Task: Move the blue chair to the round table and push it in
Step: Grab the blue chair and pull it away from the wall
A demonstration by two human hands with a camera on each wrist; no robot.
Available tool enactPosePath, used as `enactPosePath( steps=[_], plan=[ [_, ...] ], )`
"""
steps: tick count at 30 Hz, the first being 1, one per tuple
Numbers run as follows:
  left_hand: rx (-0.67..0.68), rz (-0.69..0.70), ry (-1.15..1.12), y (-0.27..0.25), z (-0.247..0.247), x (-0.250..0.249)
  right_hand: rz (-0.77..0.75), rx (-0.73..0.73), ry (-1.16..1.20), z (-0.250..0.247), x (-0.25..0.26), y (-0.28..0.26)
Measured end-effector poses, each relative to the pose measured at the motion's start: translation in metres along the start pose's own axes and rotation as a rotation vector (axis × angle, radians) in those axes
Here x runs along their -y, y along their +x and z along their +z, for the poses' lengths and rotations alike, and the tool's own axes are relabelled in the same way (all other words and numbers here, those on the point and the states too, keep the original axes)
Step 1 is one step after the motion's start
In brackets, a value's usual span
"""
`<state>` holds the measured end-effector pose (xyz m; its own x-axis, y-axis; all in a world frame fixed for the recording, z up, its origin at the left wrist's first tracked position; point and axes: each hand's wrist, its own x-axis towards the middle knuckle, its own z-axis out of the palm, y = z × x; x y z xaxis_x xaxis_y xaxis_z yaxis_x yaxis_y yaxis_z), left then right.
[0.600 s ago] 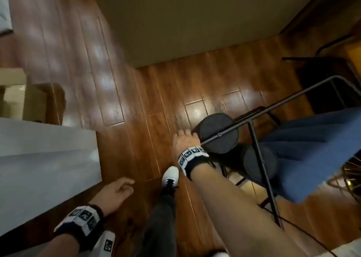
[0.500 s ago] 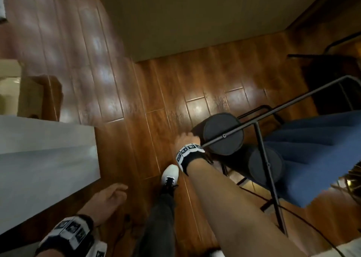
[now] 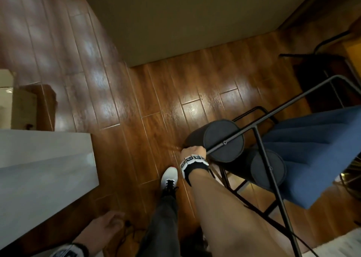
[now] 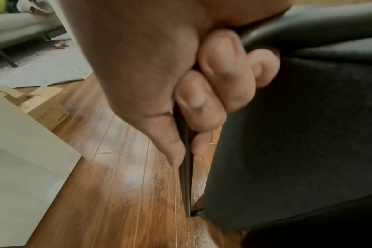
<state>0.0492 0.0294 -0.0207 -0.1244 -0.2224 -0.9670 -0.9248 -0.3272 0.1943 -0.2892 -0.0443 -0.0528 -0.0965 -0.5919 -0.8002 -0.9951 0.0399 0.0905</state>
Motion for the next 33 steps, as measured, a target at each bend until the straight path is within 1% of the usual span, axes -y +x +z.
enactPosePath(
  steps=[3,6,9,12,15,16,18,19,20,22,23,24,25,27,28,29,31,33],
  plan=[
    [0.006,0.038,0.013,-0.004,-0.004,-0.033,0.001,-0.033,-0.026,0.004,-0.013,-0.026],
    [-0.019,0.046,0.107,0.001,0.000,-0.058,-0.009,-0.084,-0.057,0.002,-0.028,-0.060],
    [-0.005,0.063,0.172,0.004,0.013,-0.083,-0.023,-0.116,-0.040,-0.003,-0.046,-0.098],
    [0.004,0.121,0.188,0.007,0.032,-0.115,-0.024,-0.153,-0.010,-0.007,-0.063,-0.148],
    [0.027,0.237,0.262,0.006,0.058,-0.151,-0.012,-0.216,0.032,-0.012,-0.082,-0.205],
    [0.016,0.288,0.285,0.004,0.065,-0.163,-0.003,-0.250,0.049,-0.015,-0.088,-0.224],
    [-0.042,0.399,0.319,0.000,0.079,-0.191,0.021,-0.367,0.095,-0.022,-0.100,-0.263],
    [-0.070,0.455,0.320,-0.004,0.086,-0.206,0.035,-0.380,0.116,-0.024,-0.105,-0.281],
    [-0.093,0.513,0.326,-0.007,0.092,-0.222,0.053,-0.361,0.129,-0.022,-0.110,-0.299],
    [-0.122,0.636,0.396,-0.011,0.102,-0.252,0.103,-0.390,0.160,-0.011,-0.121,-0.334],
    [-0.112,0.710,0.468,-0.013,0.106,-0.267,0.119,-0.394,0.202,-0.003,-0.126,-0.351],
    [-0.072,0.775,0.559,-0.017,0.111,-0.281,0.128,-0.391,0.221,0.006,-0.130,-0.367],
    [-0.016,0.804,0.674,-0.024,0.116,-0.296,0.150,-0.384,0.229,0.021,-0.134,-0.380],
    [0.108,0.781,0.905,-0.043,0.131,-0.317,0.177,-0.399,0.237,0.048,-0.139,-0.410],
    [0.143,0.765,0.989,-0.051,0.141,-0.324,0.201,-0.412,0.238,0.065,-0.142,-0.424],
    [0.146,0.757,1.060,-0.059,0.152,-0.328,0.225,-0.422,0.232,0.079,-0.144,-0.439],
    [0.156,0.785,1.167,-0.075,0.176,-0.333,0.251,-0.426,0.251,0.108,-0.151,-0.467],
    [0.153,0.802,1.244,-0.092,0.204,-0.335,0.282,-0.385,0.246,0.138,-0.156,-0.495]
  ],
)
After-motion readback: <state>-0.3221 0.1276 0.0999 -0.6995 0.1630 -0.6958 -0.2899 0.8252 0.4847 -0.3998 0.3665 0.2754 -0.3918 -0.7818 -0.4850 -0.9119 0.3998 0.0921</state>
